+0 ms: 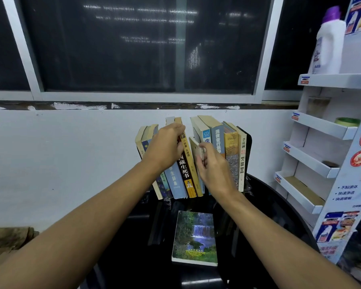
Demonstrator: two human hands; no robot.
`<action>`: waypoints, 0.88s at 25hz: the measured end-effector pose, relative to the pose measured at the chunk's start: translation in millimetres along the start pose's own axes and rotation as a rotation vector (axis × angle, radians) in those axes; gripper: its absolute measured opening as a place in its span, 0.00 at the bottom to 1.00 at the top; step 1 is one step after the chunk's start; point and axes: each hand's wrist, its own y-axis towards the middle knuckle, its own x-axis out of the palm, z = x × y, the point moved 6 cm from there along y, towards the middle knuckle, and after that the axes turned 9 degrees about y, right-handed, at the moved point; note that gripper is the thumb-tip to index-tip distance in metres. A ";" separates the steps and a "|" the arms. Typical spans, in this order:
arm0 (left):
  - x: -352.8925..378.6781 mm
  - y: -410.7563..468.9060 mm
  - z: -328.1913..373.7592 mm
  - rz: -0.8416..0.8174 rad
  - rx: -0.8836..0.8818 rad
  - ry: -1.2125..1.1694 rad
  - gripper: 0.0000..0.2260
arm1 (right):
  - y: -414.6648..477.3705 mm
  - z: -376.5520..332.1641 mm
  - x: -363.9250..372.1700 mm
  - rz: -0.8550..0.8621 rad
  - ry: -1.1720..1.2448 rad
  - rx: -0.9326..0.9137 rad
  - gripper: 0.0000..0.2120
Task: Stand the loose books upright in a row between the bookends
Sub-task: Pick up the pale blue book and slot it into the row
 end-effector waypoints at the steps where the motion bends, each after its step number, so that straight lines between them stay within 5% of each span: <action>1: -0.2 0.1 -0.1 0.000 -0.001 0.000 0.21 | -2.5 3.0 1.4 0.019 0.007 -0.011 0.12; 12: -3.0 -0.8 2.3 0.010 -0.007 -0.004 0.21 | -23.5 30.5 12.3 -0.002 0.029 -0.016 0.12; 18: -3.0 -1.7 3.2 -0.003 -0.019 -0.017 0.15 | -32.1 43.8 11.2 -0.317 0.054 0.020 0.29; 22: -2.2 -1.3 2.5 0.004 -0.029 -0.018 0.19 | -28.8 45.4 8.2 -0.342 -0.134 -0.025 0.33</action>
